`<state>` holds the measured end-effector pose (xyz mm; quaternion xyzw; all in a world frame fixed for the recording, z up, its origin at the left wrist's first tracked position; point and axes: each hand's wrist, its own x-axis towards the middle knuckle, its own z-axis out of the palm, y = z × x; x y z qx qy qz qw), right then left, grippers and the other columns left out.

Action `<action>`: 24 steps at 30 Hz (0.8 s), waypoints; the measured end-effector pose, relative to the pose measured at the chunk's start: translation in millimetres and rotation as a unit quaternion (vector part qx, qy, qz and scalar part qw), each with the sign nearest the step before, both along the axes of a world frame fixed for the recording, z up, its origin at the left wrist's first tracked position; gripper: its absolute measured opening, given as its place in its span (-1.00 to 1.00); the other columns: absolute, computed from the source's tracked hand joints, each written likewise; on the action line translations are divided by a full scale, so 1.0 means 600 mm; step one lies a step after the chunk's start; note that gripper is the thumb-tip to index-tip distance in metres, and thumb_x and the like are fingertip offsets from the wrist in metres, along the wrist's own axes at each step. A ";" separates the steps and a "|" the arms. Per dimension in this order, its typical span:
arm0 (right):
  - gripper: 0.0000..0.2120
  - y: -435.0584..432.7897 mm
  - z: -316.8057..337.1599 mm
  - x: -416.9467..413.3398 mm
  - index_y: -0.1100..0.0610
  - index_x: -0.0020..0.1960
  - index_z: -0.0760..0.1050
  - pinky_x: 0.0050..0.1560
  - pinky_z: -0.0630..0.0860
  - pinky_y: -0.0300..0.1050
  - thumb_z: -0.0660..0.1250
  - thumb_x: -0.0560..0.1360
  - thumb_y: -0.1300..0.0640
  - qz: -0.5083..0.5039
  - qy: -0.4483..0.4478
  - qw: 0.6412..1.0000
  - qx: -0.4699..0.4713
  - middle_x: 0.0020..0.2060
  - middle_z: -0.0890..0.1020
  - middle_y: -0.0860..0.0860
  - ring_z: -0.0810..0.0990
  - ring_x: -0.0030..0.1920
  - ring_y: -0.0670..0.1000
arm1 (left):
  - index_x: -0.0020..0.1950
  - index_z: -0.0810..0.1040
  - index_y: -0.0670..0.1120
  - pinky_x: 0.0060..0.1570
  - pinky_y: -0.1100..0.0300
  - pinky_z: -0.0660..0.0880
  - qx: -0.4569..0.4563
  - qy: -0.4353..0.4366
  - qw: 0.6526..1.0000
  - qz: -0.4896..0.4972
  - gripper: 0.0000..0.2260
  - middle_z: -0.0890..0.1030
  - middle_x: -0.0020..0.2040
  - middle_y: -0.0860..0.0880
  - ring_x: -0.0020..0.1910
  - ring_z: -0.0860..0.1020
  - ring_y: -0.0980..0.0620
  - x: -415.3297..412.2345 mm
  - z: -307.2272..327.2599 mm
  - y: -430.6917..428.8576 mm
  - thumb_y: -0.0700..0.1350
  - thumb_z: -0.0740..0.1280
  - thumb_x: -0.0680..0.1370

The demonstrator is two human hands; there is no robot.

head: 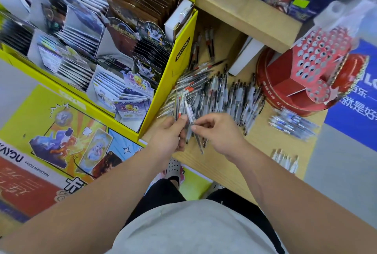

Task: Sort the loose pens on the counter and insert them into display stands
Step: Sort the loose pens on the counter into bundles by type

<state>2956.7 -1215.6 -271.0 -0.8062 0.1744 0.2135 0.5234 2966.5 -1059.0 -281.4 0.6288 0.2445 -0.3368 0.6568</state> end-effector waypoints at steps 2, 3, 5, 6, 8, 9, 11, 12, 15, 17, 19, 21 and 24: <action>-0.95 0.008 -0.001 -0.006 0.07 -0.14 0.69 -0.26 0.51 -0.03 0.54 0.46 0.11 0.009 -0.011 1.000 0.006 -0.29 0.67 0.07 0.56 -0.33 -0.05 | -0.05 0.49 -0.10 -0.47 0.22 0.33 -0.010 -0.003 1.000 -0.007 -0.80 0.44 -0.35 -0.03 -0.46 0.34 0.02 -0.001 -0.002 -0.006 0.01 0.30 0.66; -0.95 0.011 -0.001 -0.007 0.08 -0.16 0.69 -0.30 0.47 -0.10 0.53 0.46 0.12 0.025 -0.015 1.000 0.001 -0.34 0.66 0.03 0.52 -0.38 -0.11 | -0.05 0.49 -0.11 -0.47 0.23 0.33 -0.013 0.000 1.000 -0.006 -0.81 0.44 -0.36 -0.02 -0.46 0.34 0.03 -0.002 -0.004 -0.008 0.00 0.31 0.66; -0.94 0.013 -0.001 -0.006 0.06 -0.17 0.70 -0.33 0.45 -0.21 0.52 0.47 0.11 0.068 -0.015 0.997 -0.022 -0.38 0.65 -0.06 0.48 -0.43 -0.19 | -0.05 0.50 -0.11 -0.47 0.22 0.32 -0.016 0.010 1.000 0.003 -0.83 0.43 -0.38 -0.01 -0.47 0.33 0.05 -0.006 -0.007 -0.008 -0.04 0.30 0.66; -0.94 0.011 -0.001 -0.002 0.06 -0.15 0.70 -0.31 0.48 -0.19 0.52 0.48 0.09 0.090 -0.012 0.995 -0.031 -0.36 0.66 -0.07 0.50 -0.42 -0.19 | -0.07 0.50 -0.10 -0.46 0.21 0.31 -0.016 0.013 1.000 0.011 -0.83 0.43 -0.38 -0.01 -0.48 0.33 0.05 -0.008 -0.008 -0.007 -0.04 0.30 0.66; -0.91 0.004 -0.001 0.013 0.05 -0.09 0.70 -0.23 0.56 -0.12 0.48 0.51 0.04 0.121 -0.013 0.991 -0.055 -0.29 0.68 -0.09 0.58 -0.33 -0.15 | -0.12 0.48 -0.09 -0.43 0.18 0.30 -0.010 0.025 0.999 0.035 -0.81 0.44 -0.39 -0.02 -0.48 0.34 0.04 -0.012 -0.008 -0.002 -0.05 0.31 0.66; -0.89 -0.001 -0.002 0.026 0.05 -0.04 0.70 -0.17 0.58 -0.11 0.45 0.53 0.03 0.133 -0.029 0.987 -0.082 -0.23 0.68 -0.11 0.61 -0.25 -0.12 | -0.15 0.48 -0.09 -0.40 0.16 0.31 -0.004 0.034 0.998 0.050 -0.79 0.45 -0.39 -0.03 -0.48 0.34 0.03 -0.015 -0.008 0.003 -0.05 0.32 0.65; -0.85 -0.009 -0.007 0.060 0.08 0.06 0.68 -0.02 0.58 -0.06 0.40 0.57 0.05 0.160 -0.097 0.968 -0.166 -0.11 0.67 -0.06 0.61 -0.10 -0.04 | -0.18 0.47 -0.08 -0.34 0.11 0.34 0.006 0.052 0.996 0.076 -0.77 0.46 -0.40 -0.03 -0.48 0.36 0.03 -0.021 -0.010 0.015 -0.04 0.33 0.65; -0.83 -0.011 -0.011 0.080 0.10 0.10 0.68 0.04 0.56 -0.02 0.39 0.57 0.07 0.177 -0.139 0.952 -0.208 -0.06 0.67 -0.01 0.59 -0.03 0.02 | -0.18 0.47 -0.08 -0.31 0.09 0.35 0.010 0.061 0.995 0.084 -0.76 0.45 -0.41 -0.02 -0.47 0.37 0.03 -0.025 -0.011 0.021 -0.04 0.33 0.65; -0.75 -0.006 -0.026 0.142 0.07 0.22 0.63 0.17 0.48 0.07 0.34 0.58 0.07 0.252 -0.207 0.892 -0.313 0.10 0.65 0.07 0.52 0.16 0.19 | -0.14 0.49 -0.10 -0.32 0.11 0.32 0.010 0.092 0.991 0.098 -0.79 0.49 -0.45 0.02 -0.46 0.37 0.04 -0.029 -0.012 0.037 -0.06 0.32 0.66; -0.70 0.000 -0.037 0.170 0.03 0.30 0.58 0.24 0.43 0.11 0.33 0.58 0.05 0.321 -0.203 0.853 -0.358 0.23 0.60 0.07 0.45 0.28 0.22 | -0.13 0.50 -0.12 -0.41 0.17 0.28 0.012 0.103 0.991 0.081 -0.81 0.58 -0.42 0.00 -0.47 0.37 0.04 -0.028 -0.011 0.043 -0.12 0.29 0.67; -0.63 0.006 -0.042 0.182 0.00 0.37 0.52 0.32 0.34 0.16 0.35 0.57 0.04 0.379 -0.182 0.823 -0.382 0.33 0.52 0.05 0.35 0.38 0.21 | -0.13 0.51 -0.13 -0.44 0.18 0.25 0.017 0.108 0.991 0.070 -0.82 0.65 -0.32 -0.08 -0.49 0.37 0.04 -0.028 -0.012 0.047 -0.16 0.28 0.67; -0.61 0.010 -0.042 0.186 -0.02 0.37 0.52 0.33 0.31 0.17 0.37 0.56 0.03 0.407 -0.186 0.799 -0.401 0.32 0.51 0.05 0.33 0.38 0.20 | -0.16 0.49 -0.12 -0.43 0.17 0.25 0.016 0.112 0.991 0.077 -0.81 0.65 -0.32 -0.09 -0.50 0.37 0.04 -0.028 -0.015 0.053 -0.14 0.31 0.66; -0.66 0.014 -0.046 0.186 0.02 0.29 0.58 0.29 0.34 0.14 0.41 0.53 0.03 0.414 -0.215 0.778 -0.422 0.24 0.55 0.06 0.37 0.32 0.20 | -0.12 0.49 -0.11 -0.45 0.19 0.29 0.014 0.116 0.990 0.079 -0.81 0.65 -0.36 -0.04 -0.48 0.37 0.04 -0.027 -0.023 0.063 -0.06 0.34 0.64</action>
